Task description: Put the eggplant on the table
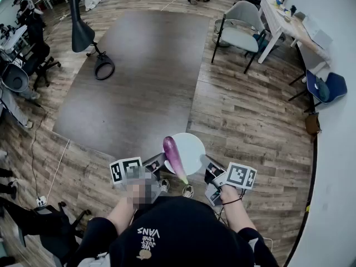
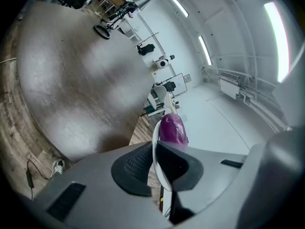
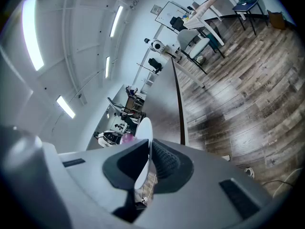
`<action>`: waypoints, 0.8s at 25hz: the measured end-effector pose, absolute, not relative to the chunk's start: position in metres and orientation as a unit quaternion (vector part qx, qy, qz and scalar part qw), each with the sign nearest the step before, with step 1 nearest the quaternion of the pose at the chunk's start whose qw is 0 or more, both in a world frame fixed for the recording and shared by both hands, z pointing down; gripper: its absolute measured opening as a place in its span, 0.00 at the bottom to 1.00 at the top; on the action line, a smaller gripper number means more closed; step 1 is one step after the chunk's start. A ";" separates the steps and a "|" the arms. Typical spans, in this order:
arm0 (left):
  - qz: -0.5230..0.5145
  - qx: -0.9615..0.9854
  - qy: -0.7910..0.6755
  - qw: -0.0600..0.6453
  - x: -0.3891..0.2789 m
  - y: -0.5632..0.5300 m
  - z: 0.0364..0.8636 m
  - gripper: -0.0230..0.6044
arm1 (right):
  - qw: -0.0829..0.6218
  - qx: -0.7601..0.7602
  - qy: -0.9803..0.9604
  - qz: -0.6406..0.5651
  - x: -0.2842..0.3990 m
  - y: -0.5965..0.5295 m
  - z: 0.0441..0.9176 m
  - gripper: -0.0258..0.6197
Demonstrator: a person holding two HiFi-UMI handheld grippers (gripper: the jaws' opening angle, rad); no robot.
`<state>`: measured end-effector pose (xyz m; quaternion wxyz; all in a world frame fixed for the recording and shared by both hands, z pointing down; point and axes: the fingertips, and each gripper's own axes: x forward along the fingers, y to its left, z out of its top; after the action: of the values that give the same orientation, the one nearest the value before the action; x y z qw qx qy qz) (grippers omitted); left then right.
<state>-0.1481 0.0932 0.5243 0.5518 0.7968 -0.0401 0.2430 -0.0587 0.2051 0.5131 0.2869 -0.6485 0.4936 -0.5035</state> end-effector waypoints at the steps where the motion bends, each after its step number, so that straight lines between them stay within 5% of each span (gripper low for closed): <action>1: 0.243 0.797 -0.040 0.551 -0.148 0.093 0.524 0.10 | 0.287 -0.649 0.492 -0.504 -0.058 0.206 0.514 0.10; 20: 0.230 0.800 -0.052 0.551 -0.127 0.130 0.533 0.10 | 0.290 -0.630 0.511 -0.507 -0.033 0.237 0.521 0.10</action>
<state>-0.1265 0.1296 0.5333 0.5514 0.8002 -0.0523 0.2299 -0.0327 0.2366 0.5209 0.2902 -0.6303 0.5114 -0.5069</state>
